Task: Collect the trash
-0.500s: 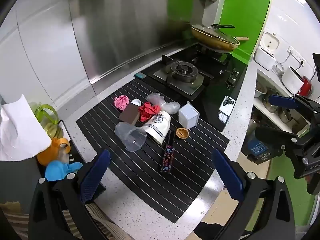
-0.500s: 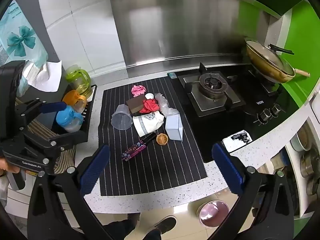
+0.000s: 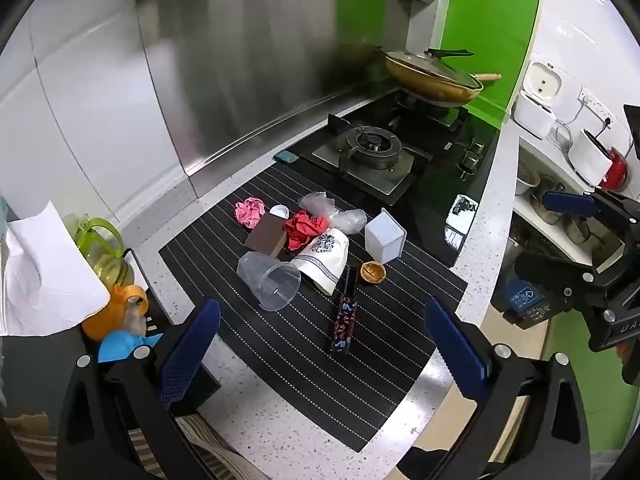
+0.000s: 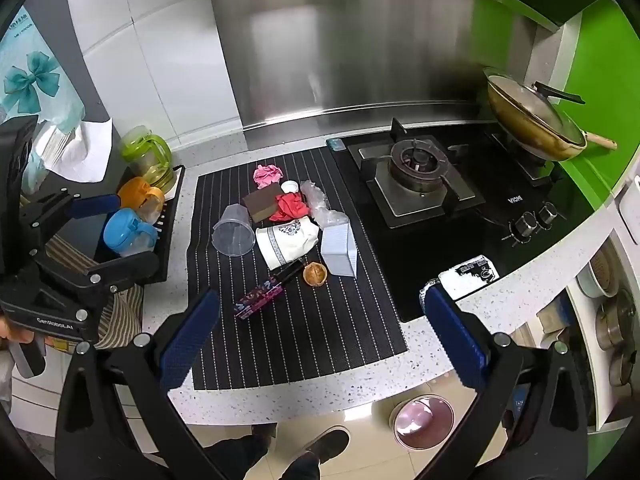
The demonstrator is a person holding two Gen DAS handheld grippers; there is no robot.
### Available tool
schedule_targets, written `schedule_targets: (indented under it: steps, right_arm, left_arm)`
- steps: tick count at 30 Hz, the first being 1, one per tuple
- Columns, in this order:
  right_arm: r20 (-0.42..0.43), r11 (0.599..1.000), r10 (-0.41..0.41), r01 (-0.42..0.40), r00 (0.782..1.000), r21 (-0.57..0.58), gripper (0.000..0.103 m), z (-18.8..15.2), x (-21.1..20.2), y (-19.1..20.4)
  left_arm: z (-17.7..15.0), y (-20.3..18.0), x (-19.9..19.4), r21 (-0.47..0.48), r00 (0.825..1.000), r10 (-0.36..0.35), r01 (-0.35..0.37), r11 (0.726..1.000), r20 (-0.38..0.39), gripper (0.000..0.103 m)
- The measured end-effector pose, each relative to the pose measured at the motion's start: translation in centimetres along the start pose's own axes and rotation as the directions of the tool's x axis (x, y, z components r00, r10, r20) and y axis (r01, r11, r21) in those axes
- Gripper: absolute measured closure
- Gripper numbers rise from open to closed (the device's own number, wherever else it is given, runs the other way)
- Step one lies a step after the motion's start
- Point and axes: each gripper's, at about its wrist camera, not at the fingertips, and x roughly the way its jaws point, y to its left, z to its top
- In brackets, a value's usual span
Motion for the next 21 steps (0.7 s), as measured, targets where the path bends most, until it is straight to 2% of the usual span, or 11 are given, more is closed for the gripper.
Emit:
schedule_targets:
  steps: [21]
  right_arm:
    - [-0.015,1.000,-0.001,0.001,1.000,0.006,0.003,0.06,0.55,0.39]
  left_arm:
    - [-0.51,-0.17,-0.15,0.002,1.000,0.006,-0.006,1.000,-0.011,0.005]
